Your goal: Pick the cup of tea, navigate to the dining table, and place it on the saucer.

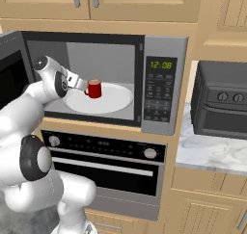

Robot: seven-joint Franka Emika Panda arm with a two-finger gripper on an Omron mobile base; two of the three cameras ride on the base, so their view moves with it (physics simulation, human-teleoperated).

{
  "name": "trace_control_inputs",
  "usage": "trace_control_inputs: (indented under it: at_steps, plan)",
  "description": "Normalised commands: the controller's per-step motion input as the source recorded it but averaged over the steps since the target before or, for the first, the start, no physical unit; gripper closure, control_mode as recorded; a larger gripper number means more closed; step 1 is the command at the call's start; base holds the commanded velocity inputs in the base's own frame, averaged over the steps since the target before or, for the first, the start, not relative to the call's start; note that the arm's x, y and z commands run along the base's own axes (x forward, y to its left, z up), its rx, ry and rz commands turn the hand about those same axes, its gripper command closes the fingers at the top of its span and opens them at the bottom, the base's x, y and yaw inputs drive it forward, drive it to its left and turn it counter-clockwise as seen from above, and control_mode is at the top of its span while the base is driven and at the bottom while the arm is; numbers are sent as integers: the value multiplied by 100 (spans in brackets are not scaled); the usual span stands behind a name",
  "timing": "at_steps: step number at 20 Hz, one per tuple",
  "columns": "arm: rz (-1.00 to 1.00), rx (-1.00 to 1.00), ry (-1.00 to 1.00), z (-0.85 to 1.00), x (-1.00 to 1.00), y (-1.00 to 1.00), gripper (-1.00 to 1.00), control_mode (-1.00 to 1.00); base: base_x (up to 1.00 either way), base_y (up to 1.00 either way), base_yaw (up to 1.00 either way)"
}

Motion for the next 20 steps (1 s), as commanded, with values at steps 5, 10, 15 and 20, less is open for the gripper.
trace_control_inputs:
  at_steps: [5,10,15,20]
  plan:
    - [0,0,0,-1,24,0,-100,-100,0,0,0]
    - [0,0,0,-2,25,0,-100,-100,0,0,0]
    - [0,0,0,-12,23,0,-100,-100,0,0,0]
    - [0,2,0,-25,9,-12,-100,-100,0,0,0]
